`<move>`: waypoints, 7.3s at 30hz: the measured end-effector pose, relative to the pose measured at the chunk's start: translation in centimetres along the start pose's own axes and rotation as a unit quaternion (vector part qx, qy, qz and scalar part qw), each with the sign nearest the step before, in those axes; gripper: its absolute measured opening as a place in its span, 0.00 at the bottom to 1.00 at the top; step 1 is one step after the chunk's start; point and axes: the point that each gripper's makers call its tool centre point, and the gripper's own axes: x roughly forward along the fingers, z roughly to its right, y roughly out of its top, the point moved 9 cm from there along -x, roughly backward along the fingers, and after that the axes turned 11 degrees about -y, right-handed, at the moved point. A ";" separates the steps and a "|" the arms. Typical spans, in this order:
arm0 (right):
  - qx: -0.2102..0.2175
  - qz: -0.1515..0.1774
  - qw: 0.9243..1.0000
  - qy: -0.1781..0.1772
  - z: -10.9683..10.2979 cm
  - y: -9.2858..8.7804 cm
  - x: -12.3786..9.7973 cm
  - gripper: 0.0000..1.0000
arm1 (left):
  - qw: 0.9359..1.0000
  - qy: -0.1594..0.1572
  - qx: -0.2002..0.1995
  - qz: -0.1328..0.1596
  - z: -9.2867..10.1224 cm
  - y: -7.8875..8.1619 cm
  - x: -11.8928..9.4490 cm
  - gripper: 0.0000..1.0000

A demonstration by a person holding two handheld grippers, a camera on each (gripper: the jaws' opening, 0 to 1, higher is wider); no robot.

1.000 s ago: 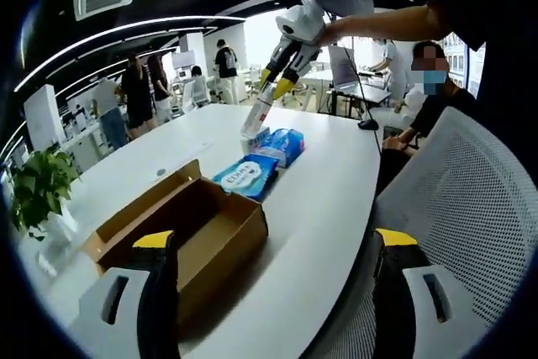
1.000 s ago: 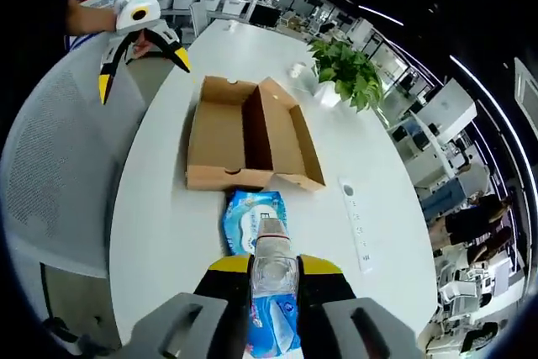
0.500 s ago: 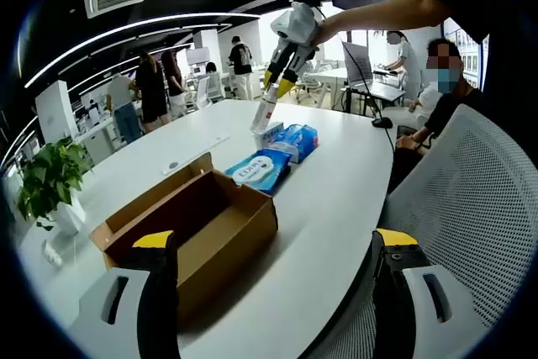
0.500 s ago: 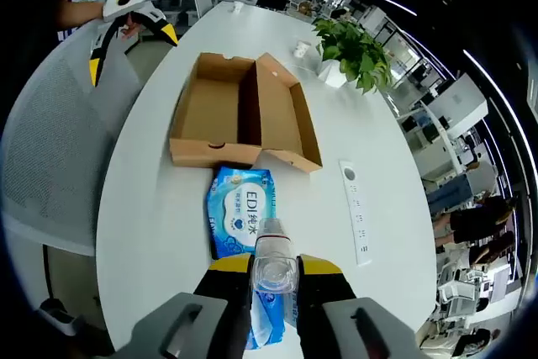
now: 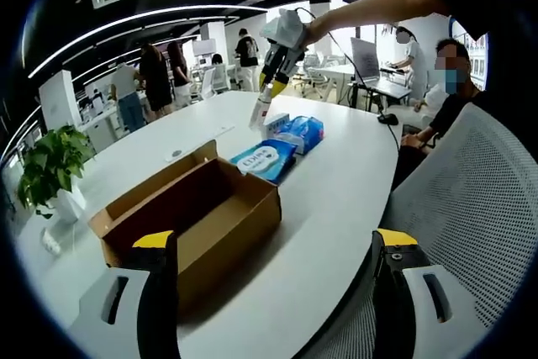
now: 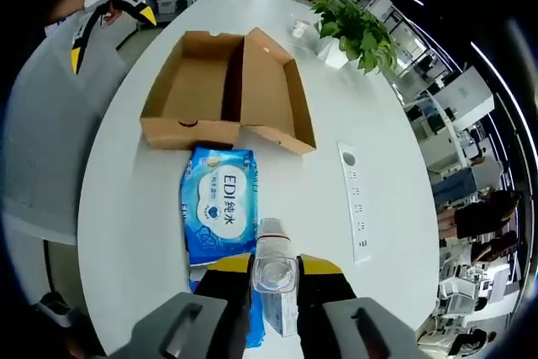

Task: Operate the shoe box by opening the lid, removing the specified soft item, and placing it in the target area until the item is outside and the box remains undamaged.

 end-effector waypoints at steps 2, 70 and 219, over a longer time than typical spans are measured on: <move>0.000 -0.005 1.000 0.005 0.6 0.0 0.8 0.15 | 1.000 0.001 -0.002 -0.001 0.0 -0.1 0.0 1.00; -0.030 -0.029 0.997 0.061 2.3 3.7 10.1 0.18 | 0.999 0.020 -0.038 -0.022 -1.5 -1.7 -0.5 0.98; 0.399 0.022 0.917 -0.019 0.9 10.8 15.1 0.21 | 0.888 0.267 -0.373 0.036 -16.1 -9.7 -4.6 0.02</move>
